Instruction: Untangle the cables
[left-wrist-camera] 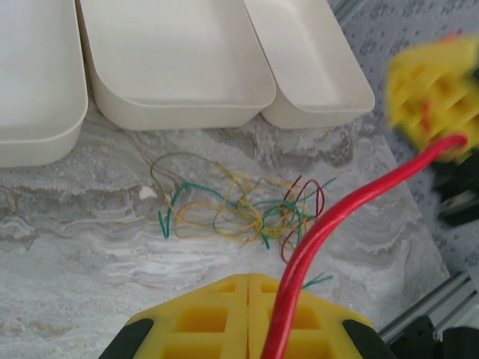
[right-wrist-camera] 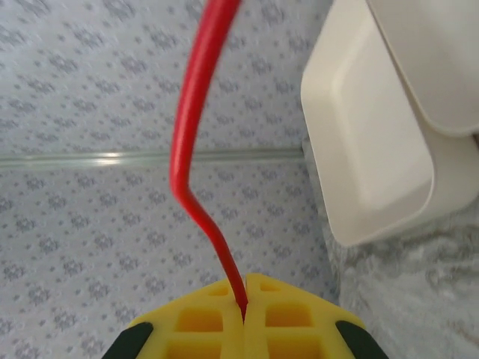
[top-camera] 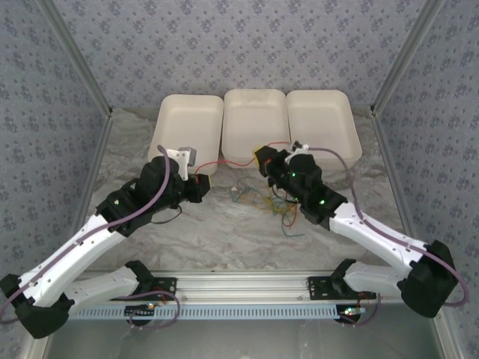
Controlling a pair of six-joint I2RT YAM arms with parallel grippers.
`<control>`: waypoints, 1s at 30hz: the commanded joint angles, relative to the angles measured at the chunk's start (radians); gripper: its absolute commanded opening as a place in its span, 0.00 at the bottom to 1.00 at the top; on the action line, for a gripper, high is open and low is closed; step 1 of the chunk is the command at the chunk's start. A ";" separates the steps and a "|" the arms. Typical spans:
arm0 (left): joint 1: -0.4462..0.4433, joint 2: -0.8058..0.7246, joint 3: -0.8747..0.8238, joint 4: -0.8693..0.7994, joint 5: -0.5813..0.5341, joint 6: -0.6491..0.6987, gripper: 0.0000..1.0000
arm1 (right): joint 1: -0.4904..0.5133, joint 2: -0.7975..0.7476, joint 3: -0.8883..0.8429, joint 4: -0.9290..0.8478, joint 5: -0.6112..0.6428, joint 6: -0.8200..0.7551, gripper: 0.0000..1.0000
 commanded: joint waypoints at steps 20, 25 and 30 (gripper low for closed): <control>-0.311 0.233 -0.029 -0.201 -0.127 0.236 0.00 | -0.165 0.091 0.592 -0.635 -0.067 -1.029 0.00; -0.313 0.089 0.009 -0.193 -0.166 0.213 0.60 | -0.171 0.093 0.587 -0.651 -0.114 -1.066 0.00; -0.308 -0.046 0.045 -0.192 -0.128 0.217 0.69 | -0.195 0.083 0.566 -0.657 -0.170 -1.080 0.00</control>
